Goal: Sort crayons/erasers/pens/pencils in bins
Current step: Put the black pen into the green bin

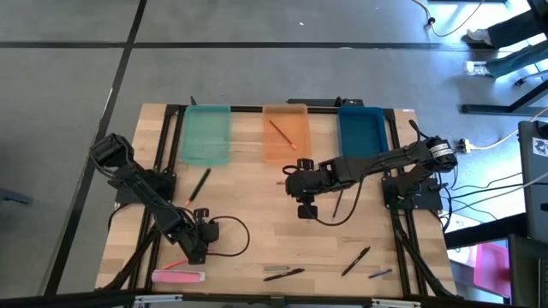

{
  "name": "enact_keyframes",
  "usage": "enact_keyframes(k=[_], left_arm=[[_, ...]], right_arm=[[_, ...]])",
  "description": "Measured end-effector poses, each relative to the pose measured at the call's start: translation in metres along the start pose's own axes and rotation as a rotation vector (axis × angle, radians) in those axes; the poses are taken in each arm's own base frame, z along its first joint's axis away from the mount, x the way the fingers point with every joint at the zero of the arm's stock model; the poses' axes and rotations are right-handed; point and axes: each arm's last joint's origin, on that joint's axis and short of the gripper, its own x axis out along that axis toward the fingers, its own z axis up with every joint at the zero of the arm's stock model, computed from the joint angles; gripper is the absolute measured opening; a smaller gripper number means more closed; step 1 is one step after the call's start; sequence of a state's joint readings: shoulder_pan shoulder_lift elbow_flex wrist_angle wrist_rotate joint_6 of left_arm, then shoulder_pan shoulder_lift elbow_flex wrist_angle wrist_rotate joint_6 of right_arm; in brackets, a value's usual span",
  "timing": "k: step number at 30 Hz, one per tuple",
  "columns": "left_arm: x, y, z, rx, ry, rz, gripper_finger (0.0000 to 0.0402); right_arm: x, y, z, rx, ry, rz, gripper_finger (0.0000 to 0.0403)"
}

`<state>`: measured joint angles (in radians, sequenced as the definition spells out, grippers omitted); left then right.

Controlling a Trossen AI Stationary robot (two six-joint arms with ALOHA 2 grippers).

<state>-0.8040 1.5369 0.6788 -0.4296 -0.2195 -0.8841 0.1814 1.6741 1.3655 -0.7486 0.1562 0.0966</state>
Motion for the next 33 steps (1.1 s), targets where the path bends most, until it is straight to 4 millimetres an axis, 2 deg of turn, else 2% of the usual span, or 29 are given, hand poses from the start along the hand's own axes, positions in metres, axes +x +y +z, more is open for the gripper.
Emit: enact_keyframes(k=[16, 33], left_arm=[[-0.006, -0.009, 0.009, 0.019, -0.018, -0.037, 0.0025], [-0.01, -0.004, 0.025, 0.051, -0.027, -0.012, 0.0015]], right_arm=[[0.0, 0.0, 0.0, 0.0, 0.0, 0.0, 0.0094], [0.0, 0.0, 0.0, -0.024, 0.0, 0.0, 0.0094]])
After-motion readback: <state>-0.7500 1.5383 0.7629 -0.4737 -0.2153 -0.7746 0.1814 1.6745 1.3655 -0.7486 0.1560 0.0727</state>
